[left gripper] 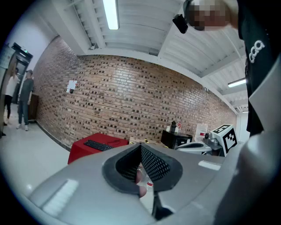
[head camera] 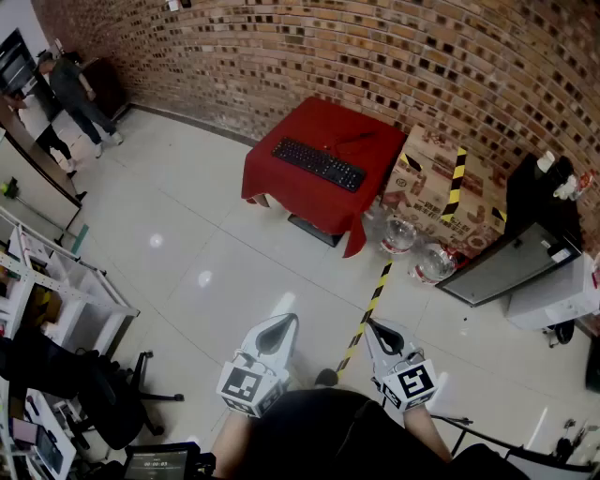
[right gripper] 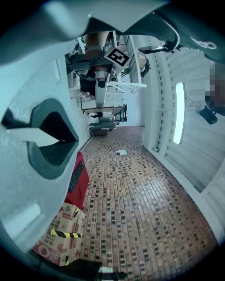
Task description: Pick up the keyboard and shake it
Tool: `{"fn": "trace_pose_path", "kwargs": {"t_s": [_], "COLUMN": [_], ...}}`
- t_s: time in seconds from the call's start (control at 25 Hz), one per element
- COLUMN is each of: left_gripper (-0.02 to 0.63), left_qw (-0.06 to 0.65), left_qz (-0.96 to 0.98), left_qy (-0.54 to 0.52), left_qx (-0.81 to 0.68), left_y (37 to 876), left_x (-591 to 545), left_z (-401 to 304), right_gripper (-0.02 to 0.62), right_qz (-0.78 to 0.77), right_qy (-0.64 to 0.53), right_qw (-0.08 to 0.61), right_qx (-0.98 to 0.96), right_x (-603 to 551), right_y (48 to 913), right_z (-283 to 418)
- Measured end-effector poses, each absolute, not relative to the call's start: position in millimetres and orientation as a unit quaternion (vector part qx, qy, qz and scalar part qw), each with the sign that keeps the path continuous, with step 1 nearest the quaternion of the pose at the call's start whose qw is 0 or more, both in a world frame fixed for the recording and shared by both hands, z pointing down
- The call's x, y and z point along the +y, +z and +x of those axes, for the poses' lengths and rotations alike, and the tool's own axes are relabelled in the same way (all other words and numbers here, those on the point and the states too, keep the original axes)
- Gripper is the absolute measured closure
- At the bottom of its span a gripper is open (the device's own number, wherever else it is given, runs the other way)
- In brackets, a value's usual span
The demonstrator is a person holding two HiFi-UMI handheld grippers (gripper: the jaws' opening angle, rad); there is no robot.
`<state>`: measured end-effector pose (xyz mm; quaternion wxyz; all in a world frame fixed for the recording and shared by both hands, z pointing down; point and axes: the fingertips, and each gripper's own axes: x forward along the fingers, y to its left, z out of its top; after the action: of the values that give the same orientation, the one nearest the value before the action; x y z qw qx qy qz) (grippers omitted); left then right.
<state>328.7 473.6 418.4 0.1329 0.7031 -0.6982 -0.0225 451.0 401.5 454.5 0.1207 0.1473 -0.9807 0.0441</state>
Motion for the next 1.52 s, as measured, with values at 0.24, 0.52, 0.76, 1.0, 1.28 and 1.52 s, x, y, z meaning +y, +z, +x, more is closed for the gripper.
{"fn": "trace_pose_path", "kwargs": {"t_s": [0.24, 0.52, 0.76, 1.0, 1.28, 1.52], "left_gripper": [0.591, 0.591, 0.591, 0.591, 0.591, 0.591], "left_qw": [0.133, 0.133, 0.142, 0.155, 0.165, 0.168], "left_qz": [0.706, 0.708, 0.704, 0.697, 0.716, 0.719], "left_qy": [-0.028, -0.036, -0.032, -0.037, -0.020, -0.006], "left_qx": [-0.695, -0.693, -0.695, -0.699, -0.678, -0.674], "left_y": [414.5, 408.4, 415.0, 427.6, 440.4, 452.1], "left_x": [451.3, 434.4, 434.4, 438.8, 416.1, 369.6], "left_z": [272.6, 191.5, 124.1, 65.6, 37.9, 23.4], "right_gripper": [0.604, 0.604, 0.604, 0.604, 0.604, 0.604], "right_qz": [0.144, 0.138, 0.102, 0.088, 0.108, 0.098], "right_qy": [0.039, 0.032, 0.028, 0.009, 0.047, 0.066], "right_qw": [0.127, 0.121, 0.129, 0.145, 0.169, 0.170], "right_qx": [-0.981, -0.983, -0.986, -0.985, -0.979, -0.978], "right_x": [382.3, 369.2, 381.7, 389.5, 376.5, 339.6], "right_y": [451.7, 438.7, 446.1, 445.1, 474.7, 488.8], "right_z": [391.7, 299.8, 214.5, 147.4, 133.7, 116.2]}}
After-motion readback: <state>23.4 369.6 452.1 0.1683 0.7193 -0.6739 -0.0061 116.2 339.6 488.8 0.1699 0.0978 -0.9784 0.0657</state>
